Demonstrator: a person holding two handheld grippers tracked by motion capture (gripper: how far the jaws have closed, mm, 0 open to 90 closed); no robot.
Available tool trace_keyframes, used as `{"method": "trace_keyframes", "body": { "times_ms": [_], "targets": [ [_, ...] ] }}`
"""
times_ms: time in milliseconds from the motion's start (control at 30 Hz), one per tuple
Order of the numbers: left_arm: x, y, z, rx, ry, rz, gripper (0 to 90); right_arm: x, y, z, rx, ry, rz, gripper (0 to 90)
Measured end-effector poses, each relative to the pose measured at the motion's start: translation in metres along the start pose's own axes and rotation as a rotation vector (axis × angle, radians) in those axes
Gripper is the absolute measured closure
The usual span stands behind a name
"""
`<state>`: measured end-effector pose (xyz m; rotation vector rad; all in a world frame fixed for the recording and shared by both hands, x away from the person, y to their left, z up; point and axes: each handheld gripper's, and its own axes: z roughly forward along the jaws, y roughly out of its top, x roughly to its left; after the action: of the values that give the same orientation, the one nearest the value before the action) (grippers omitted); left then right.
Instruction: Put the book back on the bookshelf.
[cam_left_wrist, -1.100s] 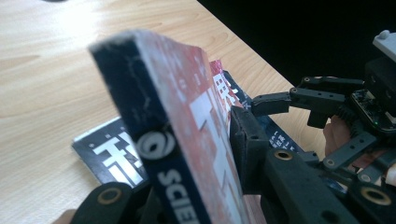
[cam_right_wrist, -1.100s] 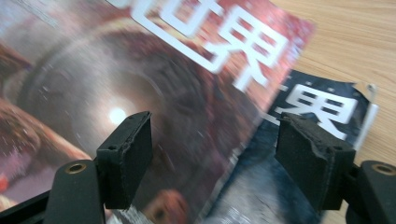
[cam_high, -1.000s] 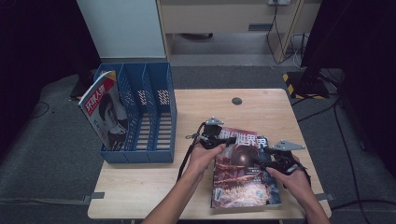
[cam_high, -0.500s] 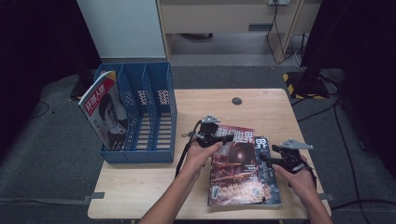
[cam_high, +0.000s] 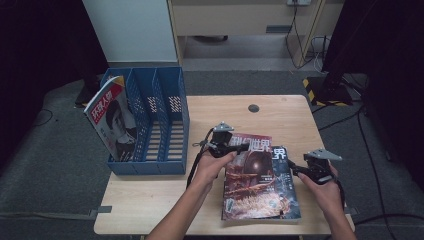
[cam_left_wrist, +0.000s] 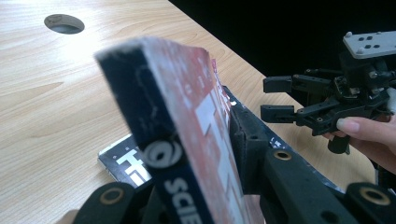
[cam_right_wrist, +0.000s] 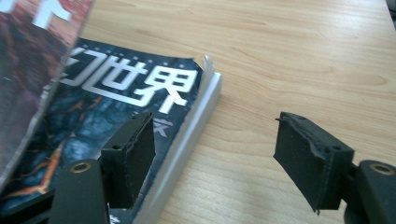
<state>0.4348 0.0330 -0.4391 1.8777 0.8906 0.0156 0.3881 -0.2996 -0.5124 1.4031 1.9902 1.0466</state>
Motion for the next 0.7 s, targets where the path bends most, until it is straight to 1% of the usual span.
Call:
{"method": "trace_keyframes", "body": {
  "times_ms": [100, 267, 467, 700],
  "targets": [
    [0.000, 0.000, -0.001, -0.001, -0.001, -0.002, 79.3, -0.001, -0.001, 0.001, 0.010, -0.012, -0.008, 28.8],
    [0.000, 0.002, -0.005, -0.013, -0.009, -0.003, 79.6, -0.004, -0.003, 0.002, 0.024, -0.032, -0.005, 29.0],
    [0.000, 0.006, -0.014, -0.044, -0.025, -0.007, 80.3, -0.005, -0.006, 0.005, 0.050, -0.054, -0.005, 29.1],
    [-0.002, 0.014, -0.025, -0.064, -0.015, 0.013, 81.3, -0.008, -0.009, 0.006, 0.067, -0.062, -0.005, 28.9]
  ]
}}
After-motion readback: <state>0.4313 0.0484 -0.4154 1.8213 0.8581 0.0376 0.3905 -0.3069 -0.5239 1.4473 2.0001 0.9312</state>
